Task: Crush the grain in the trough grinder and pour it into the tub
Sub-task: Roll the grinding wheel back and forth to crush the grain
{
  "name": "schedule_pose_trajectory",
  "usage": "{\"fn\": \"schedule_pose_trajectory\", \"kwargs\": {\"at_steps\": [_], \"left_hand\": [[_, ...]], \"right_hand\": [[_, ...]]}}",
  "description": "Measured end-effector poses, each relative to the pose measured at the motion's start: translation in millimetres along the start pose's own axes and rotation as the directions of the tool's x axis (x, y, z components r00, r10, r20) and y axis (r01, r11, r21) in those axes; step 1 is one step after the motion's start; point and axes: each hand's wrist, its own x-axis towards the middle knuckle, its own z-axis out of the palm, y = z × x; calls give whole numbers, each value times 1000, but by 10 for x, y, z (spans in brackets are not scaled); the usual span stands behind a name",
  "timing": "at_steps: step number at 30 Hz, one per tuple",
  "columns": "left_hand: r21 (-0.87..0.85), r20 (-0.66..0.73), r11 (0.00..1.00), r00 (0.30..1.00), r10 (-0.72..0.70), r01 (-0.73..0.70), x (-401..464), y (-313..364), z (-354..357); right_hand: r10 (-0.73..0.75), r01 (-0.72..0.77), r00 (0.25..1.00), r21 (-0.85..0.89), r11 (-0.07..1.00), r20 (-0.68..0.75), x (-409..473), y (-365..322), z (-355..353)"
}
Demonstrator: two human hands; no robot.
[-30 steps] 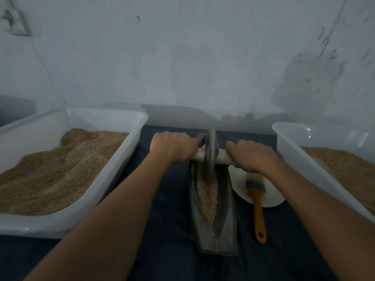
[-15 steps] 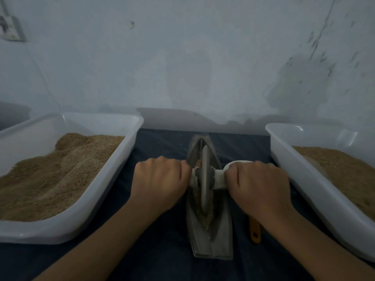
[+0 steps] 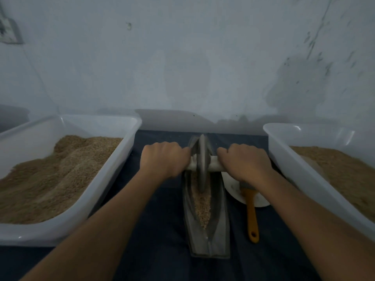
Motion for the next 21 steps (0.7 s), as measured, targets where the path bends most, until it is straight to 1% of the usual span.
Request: {"fn": "schedule_pose_trajectory", "kwargs": {"at_steps": [1,2,3,5,6,7,8,10,11,12,14,16,18,19,21], "left_hand": [[63,-117,997,992,53,-46,-165,28,18],[93,-231,992,967,103,-84,-350,67,23],[76,-307,990,942,137,-119,-529,102,21],[55,-447,985,878,170,-163,-780,118,-12],[59,-468,985,866,173,-164,-861,128,-35],[65,-479,986,861,168,-156,-918,146,-61],[58,-485,989,863,144,-132,-948,162,-93],[9,-473,996,877,84,-90,-960,190,-125],[18,-475,996,876,87,-89,-953,195,-98],[49,-475,994,874,108,-96,-938,192,-60],[85,-482,991,865,136,-108,-873,161,21],[69,-465,992,876,130,-110,-763,131,71],[53,-404,994,908,113,-100,-613,100,91],[66,-357,994,928,110,-92,-528,85,87],[126,-242,990,965,100,-71,-319,31,85]], "right_hand": [[-22,18,994,-37,999,-106,-135,-39,32],[-21,12,978,-44,999,-207,-270,-66,86],[5,-11,959,-22,1000,-282,-404,-100,120],[85,-31,914,140,990,-396,-615,-154,164],[105,3,877,222,975,-470,-679,-161,184],[102,42,838,251,967,-536,-719,-162,194],[90,73,808,250,966,-582,-735,-171,201],[58,121,772,236,964,-633,-705,-178,217],[47,135,773,236,962,-632,-665,-170,222],[38,134,790,234,963,-612,-612,-155,224],[24,92,854,196,976,-520,-472,-115,214],[21,49,893,145,988,-450,-308,-76,190],[17,21,919,92,996,-394,-160,-38,167],[-7,19,934,29,999,-357,-107,-21,174],[-92,62,957,-116,991,-276,-14,28,215]]}}
